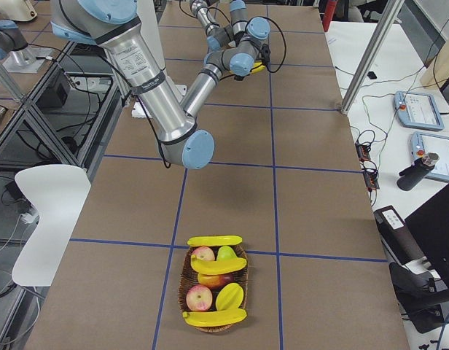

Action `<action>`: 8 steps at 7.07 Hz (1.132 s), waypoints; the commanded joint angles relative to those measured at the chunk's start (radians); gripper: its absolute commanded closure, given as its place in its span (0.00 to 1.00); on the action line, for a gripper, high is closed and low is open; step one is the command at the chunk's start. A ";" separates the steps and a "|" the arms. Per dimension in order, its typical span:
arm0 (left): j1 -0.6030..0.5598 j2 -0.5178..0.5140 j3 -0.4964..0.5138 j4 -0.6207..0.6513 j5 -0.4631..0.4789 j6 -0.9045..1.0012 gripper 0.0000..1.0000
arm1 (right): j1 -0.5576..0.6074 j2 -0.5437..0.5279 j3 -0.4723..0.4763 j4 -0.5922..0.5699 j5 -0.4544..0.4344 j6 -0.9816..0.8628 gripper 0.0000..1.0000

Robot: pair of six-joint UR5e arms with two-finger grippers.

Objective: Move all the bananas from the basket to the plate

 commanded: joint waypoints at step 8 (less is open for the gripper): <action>-0.032 0.079 0.012 0.005 -0.016 0.016 1.00 | 0.199 -0.076 0.077 -0.001 0.170 0.014 0.00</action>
